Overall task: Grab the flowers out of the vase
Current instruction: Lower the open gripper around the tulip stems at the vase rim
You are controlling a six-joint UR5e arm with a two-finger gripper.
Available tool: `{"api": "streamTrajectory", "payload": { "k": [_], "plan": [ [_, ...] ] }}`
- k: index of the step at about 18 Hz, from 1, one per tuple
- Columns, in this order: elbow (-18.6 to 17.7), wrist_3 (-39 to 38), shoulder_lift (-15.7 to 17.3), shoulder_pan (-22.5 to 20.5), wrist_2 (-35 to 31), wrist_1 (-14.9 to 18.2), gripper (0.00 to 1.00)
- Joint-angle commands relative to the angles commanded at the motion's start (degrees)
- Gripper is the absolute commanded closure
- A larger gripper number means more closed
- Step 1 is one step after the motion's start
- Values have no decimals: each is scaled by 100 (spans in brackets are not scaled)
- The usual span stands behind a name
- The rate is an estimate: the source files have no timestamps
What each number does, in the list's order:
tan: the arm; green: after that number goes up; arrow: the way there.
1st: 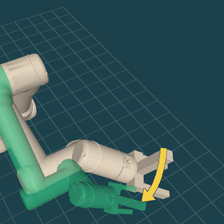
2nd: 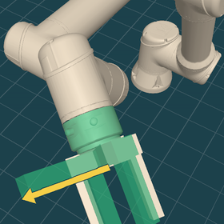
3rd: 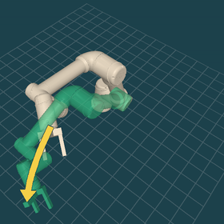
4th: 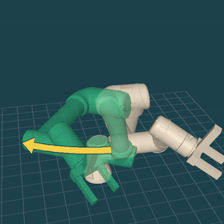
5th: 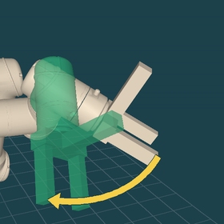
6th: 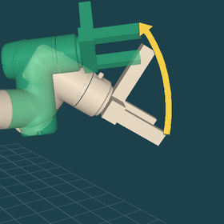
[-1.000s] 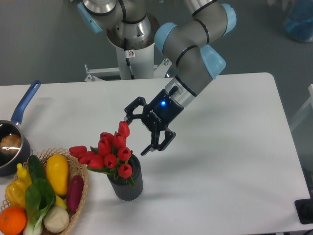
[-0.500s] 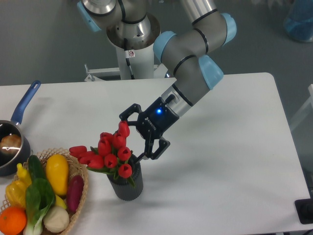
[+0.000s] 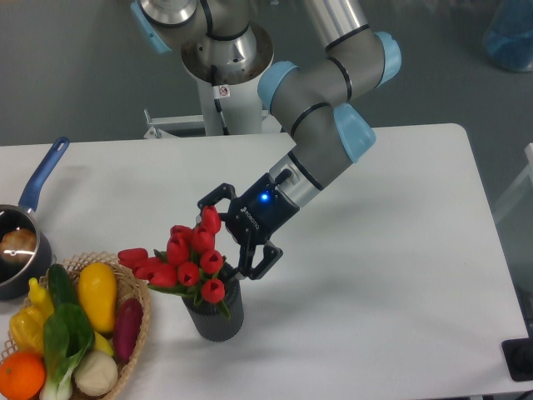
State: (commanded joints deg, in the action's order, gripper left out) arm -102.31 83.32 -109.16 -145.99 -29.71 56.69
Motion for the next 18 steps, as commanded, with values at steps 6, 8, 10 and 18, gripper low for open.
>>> {"api": "streamTrajectory", "payload": {
  "k": [6,8,10,18],
  "plan": [
    [35,0,-97,53,132,-35,0],
    [35,0,-97,62,141,-35,0],
    [35,0,-97,70,141,-35,0],
    [-17,9,-88,123,132,-35,0]
  ]
}}
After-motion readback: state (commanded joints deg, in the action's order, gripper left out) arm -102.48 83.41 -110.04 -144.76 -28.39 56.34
